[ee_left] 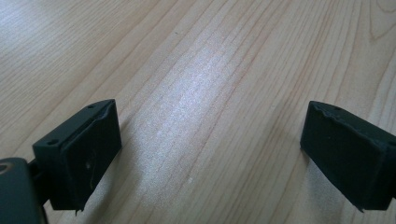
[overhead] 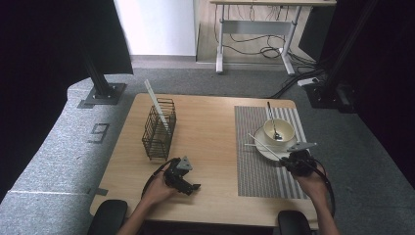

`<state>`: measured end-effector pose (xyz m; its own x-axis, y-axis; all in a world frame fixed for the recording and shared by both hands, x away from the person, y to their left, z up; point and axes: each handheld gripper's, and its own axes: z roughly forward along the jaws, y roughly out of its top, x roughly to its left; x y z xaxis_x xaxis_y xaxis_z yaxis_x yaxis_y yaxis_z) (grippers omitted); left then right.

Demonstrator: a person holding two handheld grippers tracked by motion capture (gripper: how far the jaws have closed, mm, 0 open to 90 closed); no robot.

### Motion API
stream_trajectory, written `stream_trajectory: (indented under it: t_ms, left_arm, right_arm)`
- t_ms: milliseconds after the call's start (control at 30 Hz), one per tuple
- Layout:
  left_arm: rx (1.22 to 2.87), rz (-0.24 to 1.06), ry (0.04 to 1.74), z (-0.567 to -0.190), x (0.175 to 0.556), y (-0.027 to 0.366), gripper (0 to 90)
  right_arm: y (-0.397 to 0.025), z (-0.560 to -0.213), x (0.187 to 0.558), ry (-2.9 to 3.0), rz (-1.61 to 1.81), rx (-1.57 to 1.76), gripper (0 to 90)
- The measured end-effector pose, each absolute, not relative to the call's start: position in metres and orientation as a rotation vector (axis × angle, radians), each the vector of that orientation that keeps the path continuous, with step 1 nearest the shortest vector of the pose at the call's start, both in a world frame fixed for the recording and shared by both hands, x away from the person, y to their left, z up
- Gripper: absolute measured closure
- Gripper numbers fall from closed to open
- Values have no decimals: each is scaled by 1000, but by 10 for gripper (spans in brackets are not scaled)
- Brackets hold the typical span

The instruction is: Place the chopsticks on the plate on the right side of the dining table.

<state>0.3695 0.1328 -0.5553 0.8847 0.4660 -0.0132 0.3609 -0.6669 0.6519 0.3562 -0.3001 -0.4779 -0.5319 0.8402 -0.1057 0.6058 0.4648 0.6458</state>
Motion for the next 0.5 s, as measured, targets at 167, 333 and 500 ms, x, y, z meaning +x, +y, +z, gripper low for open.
stream_trajectory:
  t_ms: [167, 333, 500]
  left_arm:
    - [2372, 201, 586, -555, 370, 133, 49]
    - [2373, 199, 580, -555, 370, 133, 45]
    - [2372, 198, 577, -556, 370, 133, 43]
  right_arm:
    - [-307, -488, 365, 2293, 763, 1251, 825]
    - [-310, -496, 372, 2310, 751, 1263, 824]
    - [-314, -499, 378, 2312, 729, 1286, 823]
